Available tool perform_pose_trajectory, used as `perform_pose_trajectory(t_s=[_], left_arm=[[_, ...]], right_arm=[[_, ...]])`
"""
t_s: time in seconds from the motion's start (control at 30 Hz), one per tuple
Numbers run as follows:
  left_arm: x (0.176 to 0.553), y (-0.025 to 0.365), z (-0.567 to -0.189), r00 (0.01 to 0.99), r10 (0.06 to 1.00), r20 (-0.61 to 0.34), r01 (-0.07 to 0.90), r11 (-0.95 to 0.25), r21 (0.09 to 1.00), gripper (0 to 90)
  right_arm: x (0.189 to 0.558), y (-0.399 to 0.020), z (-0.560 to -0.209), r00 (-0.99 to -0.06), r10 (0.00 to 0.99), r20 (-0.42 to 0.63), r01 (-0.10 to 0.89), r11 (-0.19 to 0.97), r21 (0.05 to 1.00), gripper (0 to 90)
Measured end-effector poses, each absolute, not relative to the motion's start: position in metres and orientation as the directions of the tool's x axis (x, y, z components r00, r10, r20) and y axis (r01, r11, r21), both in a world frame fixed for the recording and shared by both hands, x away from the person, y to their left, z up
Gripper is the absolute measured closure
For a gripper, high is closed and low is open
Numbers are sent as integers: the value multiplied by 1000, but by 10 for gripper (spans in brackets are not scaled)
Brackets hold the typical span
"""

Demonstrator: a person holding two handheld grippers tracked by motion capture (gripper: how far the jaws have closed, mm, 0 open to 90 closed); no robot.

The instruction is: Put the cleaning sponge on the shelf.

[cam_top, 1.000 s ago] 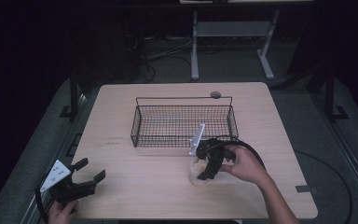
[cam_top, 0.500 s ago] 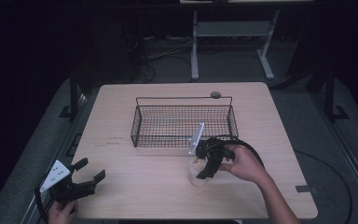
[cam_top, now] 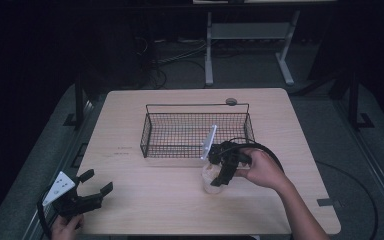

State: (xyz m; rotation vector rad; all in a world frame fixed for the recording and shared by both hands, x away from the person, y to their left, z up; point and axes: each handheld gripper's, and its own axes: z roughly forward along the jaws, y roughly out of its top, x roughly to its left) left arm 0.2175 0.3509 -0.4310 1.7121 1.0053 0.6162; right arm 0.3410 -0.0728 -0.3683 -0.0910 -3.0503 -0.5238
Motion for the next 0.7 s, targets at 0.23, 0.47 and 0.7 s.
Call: perform_pose_trajectory(t_s=[0.23,0.47,0.7], left_arm=[[218,351,-431,521,851,-63,333,-135,933,139],[218,352,-431,520,852,-63,333,-134,933,139],[218,352,-431,521,851,-64,333,-134,933,139]], right_arm=[[347,-72,-354,-997,50,55,66,938,339,287],[355,-72,-344,-997,50,56,66,937,343,287],[363,-70,-336,-997,52,59,69,939,337,287]])
